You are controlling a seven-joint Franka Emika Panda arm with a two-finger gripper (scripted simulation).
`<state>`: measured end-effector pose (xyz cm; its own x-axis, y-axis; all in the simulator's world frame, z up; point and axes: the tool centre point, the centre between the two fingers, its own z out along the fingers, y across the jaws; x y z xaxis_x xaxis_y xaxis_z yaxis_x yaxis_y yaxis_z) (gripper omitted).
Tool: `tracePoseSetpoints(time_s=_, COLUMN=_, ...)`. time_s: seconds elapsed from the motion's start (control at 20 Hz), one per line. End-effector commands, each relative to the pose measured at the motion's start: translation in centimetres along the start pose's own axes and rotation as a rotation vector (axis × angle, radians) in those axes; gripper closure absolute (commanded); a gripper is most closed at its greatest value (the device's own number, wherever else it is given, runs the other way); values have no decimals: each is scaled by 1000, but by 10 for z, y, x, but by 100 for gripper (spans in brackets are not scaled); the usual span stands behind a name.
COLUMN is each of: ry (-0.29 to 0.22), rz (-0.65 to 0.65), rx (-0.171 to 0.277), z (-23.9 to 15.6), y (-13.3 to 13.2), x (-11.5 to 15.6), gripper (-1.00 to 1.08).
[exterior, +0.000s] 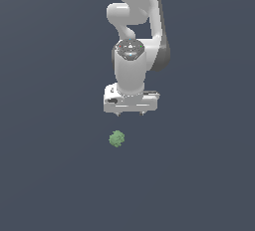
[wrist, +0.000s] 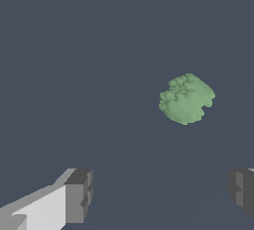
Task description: Pick up the object and move it to a goal position.
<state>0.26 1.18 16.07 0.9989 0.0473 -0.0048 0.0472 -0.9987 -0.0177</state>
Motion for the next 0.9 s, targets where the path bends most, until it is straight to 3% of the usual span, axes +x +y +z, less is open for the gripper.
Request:
tracePoseSetpoints(time_s=0.0, ry=0, rz=0, rx=0, z=0, y=0, x=0, gripper=-92)
tracePoseSetpoints(time_s=0.45, ry=29, rz=-50, rx=26, z=-12, y=-26, x=8, gripper=-92)
tracePoseSetpoints(time_s=0.85, ry=26, rz=-15, rx=25, z=-9, y=-21, x=10, gripper=-92)
